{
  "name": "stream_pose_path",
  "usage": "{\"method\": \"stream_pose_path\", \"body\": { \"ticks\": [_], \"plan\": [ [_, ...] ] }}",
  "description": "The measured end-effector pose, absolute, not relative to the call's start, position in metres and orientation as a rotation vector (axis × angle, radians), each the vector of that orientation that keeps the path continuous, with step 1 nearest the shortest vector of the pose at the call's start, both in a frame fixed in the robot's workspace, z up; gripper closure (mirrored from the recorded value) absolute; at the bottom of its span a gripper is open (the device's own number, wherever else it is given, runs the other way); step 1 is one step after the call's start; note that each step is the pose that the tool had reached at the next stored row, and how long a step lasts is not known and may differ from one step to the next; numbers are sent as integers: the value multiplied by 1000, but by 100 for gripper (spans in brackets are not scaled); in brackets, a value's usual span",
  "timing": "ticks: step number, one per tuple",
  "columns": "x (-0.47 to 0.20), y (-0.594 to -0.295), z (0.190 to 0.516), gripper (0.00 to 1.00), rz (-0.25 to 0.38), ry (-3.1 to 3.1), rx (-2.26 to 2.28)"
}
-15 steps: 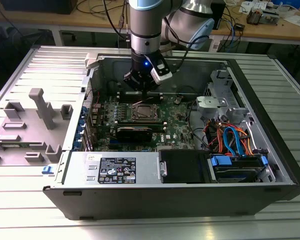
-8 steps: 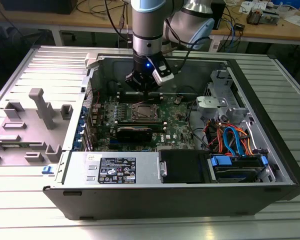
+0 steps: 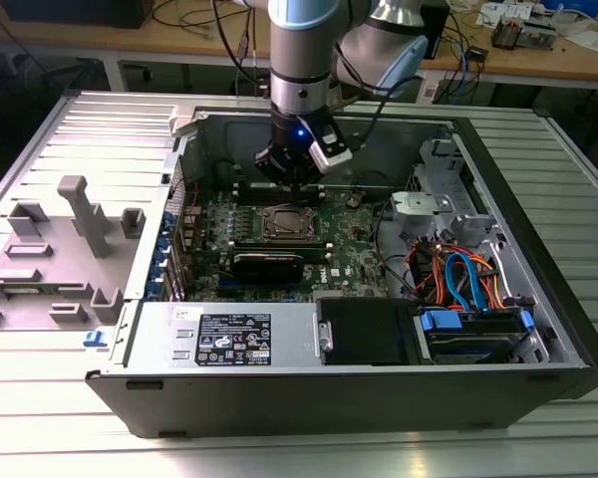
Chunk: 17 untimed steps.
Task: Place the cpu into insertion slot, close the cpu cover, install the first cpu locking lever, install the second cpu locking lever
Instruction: 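Install the first cpu locking lever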
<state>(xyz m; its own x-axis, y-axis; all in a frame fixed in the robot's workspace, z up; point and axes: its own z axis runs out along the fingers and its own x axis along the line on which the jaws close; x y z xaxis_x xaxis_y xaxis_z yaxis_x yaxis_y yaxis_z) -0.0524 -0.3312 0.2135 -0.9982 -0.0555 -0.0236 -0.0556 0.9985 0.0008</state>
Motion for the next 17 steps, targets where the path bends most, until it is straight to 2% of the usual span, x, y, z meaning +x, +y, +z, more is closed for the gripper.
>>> {"method": "stream_pose_path", "body": {
  "ticks": [17],
  "plan": [
    [-46, -331, 206, 89, 2, 3117, -86]
  ]
}}
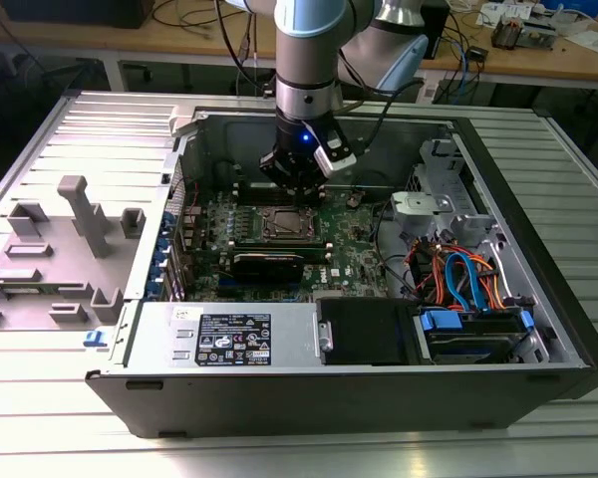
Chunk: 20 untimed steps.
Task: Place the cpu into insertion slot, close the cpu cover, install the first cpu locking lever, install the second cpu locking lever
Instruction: 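Install the first cpu locking lever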
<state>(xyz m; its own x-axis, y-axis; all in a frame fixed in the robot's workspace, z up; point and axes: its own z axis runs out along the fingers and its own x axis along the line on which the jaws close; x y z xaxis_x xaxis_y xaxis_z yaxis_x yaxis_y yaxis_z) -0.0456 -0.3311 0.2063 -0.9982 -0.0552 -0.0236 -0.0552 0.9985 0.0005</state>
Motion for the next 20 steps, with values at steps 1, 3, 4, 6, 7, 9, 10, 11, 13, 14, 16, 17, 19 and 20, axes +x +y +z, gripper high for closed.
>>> {"method": "stream_pose_path", "body": {
  "ticks": [1, 3, 4, 6, 7, 9, 10, 11, 13, 14, 16, 17, 19, 20],
  "plan": [
    [-46, -331, 206, 89, 2, 3117, -86],
    [-46, -331, 206, 89, 2, 3117, -86],
    [-46, -331, 206, 89, 2, 3117, -86],
    [-46, -331, 206, 89, 2, 3117, -86],
    [-46, -331, 207, 89, 2, 3117, -86],
    [-46, -331, 207, 89, 2, 3117, -86],
    [-46, -331, 207, 89, 2, 3117, -86],
    [-46, -331, 207, 89, 2, 3117, -86],
    [-46, -331, 207, 89, 2, 3117, -86],
    [-46, -331, 207, 89, 1, 3117, -86],
    [-46, -331, 207, 89, 1, 3117, -86],
    [-46, -331, 207, 89, 1, 3117, -86],
    [-45, -332, 207, 89, 0, 3117, -86],
    [-45, -332, 207, 89, 0, 3117, -86]
  ]
}}
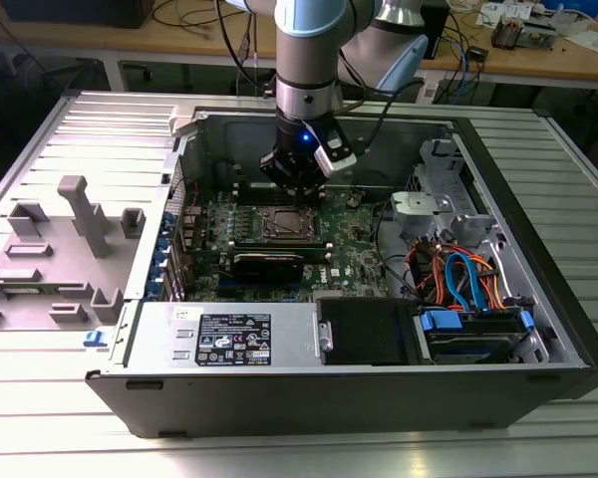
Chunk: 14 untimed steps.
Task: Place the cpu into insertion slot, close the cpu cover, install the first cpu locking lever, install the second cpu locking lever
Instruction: 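Install the first cpu locking lever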
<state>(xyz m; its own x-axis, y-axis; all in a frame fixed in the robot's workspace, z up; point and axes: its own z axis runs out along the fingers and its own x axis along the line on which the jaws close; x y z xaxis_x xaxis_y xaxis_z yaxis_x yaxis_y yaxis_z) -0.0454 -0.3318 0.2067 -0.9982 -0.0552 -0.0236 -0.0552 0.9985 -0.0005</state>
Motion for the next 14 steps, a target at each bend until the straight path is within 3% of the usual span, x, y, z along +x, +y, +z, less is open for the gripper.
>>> {"method": "stream_pose_path", "body": {
  "ticks": [14],
  "plan": [
    [-44, -333, 205, 89, -1, 3117, -85]
  ]
}}
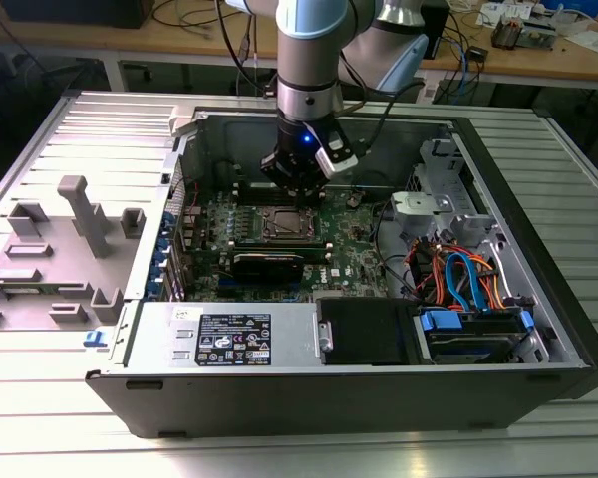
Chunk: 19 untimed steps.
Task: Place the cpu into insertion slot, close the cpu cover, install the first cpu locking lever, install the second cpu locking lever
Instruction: 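Install the first cpu locking lever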
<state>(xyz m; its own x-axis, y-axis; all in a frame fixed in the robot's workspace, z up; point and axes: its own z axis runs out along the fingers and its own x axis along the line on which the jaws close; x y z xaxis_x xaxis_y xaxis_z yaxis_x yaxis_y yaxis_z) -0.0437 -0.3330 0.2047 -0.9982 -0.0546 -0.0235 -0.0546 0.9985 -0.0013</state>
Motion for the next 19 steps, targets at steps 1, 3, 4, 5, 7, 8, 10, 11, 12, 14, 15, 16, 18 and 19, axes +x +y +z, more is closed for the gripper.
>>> {"method": "stream_pose_path", "body": {
  "ticks": [1, 3, 4, 5, 7, 8, 10, 11, 12, 14, 15, 16, 18, 19],
  "plan": [
    [-44, -333, 204, 89, -1, 3117, -85],
    [-44, -333, 204, 89, -1, 3117, -85],
    [-43, -333, 203, 89, -1, 3117, -85],
    [-43, -333, 203, 89, 1, 3116, -85],
    [-43, -333, 203, 89, -1, 3117, -85],
    [-43, -333, 203, 89, -1, 3117, -85],
    [-43, -333, 203, 89, 3, 3117, -85],
    [-43, -333, 203, 89, 11, 3117, -85],
    [-43, -333, 203, 89, 12, 3117, -85],
    [-43, -333, 203, 89, 14, 3117, -85],
    [-43, -333, 203, 89, 14, 3117, -85],
    [-43, -333, 203, 89, 14, 3117, -85],
    [-43, -333, 205, 89, 14, 3117, -85],
    [-43, -333, 206, 89, 14, 3117, -85]
  ]
}}
